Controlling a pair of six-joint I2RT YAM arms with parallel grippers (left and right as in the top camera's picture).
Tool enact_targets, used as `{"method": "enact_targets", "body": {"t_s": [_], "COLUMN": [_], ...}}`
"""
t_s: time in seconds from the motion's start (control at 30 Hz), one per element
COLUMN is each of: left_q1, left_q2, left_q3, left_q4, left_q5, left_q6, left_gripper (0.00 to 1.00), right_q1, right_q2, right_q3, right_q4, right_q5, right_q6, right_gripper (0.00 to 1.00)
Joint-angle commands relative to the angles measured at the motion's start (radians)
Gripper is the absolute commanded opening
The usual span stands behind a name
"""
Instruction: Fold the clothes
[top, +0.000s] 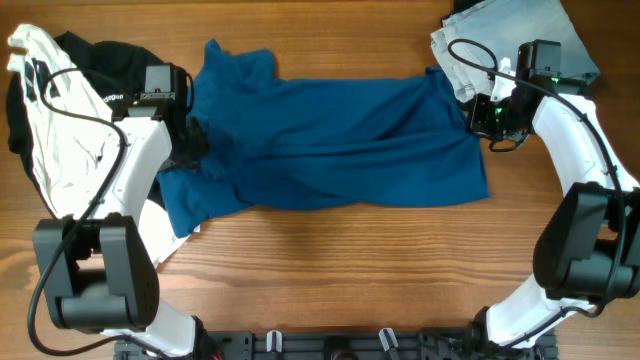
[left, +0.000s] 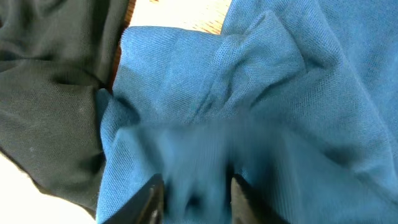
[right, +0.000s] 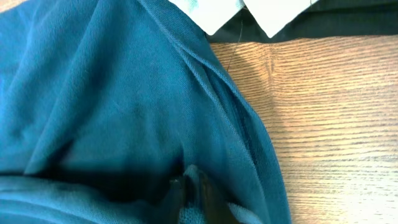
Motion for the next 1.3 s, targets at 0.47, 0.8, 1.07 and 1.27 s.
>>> {"method": "enact_targets", "body": {"t_s": [0.47,0.8,1.07,1.27], "left_q1": [-0.03,-0.098,-0.037,-0.014], "left_q2": [-0.022,0.255,0.496,0.583], "left_q3": [0.554,0.567,0.6,0.6], "left_q4": [-0.161,0.223,0.418,0.497], "left_q5": [0.276,0.238,0.154,0.155], "left_q6": [0.268,0.32,0.314,0.309], "left_gripper": [1.0,1.0,1.0,0.92], "right_q1": [0.047,0.19,0.209,0.209], "right_q2": [0.013,0.013,0.013,0.013], "right_q3": [0.423,0.457,0.456,0.456], "right_q4": [-0.27,-0.181,-0.206,-0.204], "right_q5": [-0.049,-0.028,-0.007,-0.003], "right_q6": [-0.079,-0.026,-0.027,-0.026], "right_gripper": [0.86,0.85,0.85,0.85]}}
